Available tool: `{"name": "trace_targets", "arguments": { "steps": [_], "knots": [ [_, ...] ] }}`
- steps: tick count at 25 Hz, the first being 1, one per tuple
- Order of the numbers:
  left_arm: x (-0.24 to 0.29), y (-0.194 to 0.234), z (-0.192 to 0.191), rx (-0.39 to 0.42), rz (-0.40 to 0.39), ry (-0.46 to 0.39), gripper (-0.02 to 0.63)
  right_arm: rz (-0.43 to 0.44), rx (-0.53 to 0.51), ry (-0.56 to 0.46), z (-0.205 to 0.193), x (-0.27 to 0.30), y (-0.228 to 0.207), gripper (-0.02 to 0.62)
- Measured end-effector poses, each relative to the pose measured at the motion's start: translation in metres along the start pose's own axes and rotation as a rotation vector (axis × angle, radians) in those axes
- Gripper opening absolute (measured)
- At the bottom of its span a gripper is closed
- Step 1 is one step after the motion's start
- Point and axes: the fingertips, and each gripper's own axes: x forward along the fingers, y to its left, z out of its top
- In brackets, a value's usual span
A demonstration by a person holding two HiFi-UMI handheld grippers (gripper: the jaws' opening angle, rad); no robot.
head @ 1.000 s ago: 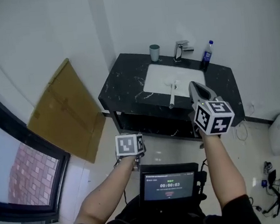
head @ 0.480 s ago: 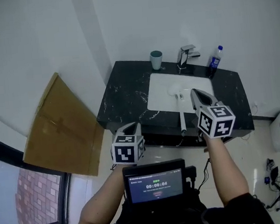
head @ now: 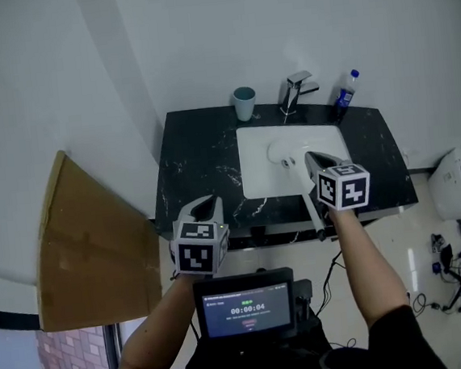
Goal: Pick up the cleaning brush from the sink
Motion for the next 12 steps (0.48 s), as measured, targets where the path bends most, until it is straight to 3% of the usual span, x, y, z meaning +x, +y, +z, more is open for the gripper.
{"name": "trace_targets", "arguments": {
  "steps": [2,5,6,12],
  "knots": [
    [0.009,0.003,0.008,-0.002,-0.001,-0.006,0.009,-0.015,-0.012,0.085,-0.019,0.022,-0.012,0.006],
    [0.022,0.001,0.021,-0.025,-0.007,-0.013,0.009,0.027,0.006,0.239,-0.053,0.047,-0.021,0.019],
    [0.03,0.001,0.027,-0.03,-0.009,-0.017,0.009,0.048,0.024,0.283,-0.061,0.054,-0.023,0.098],
    [0.084,0.006,0.059,-0.095,0.05,-0.072,0.009,0.082,0.13,0.495,-0.11,0.082,-0.047,0.098]
  ]
}}
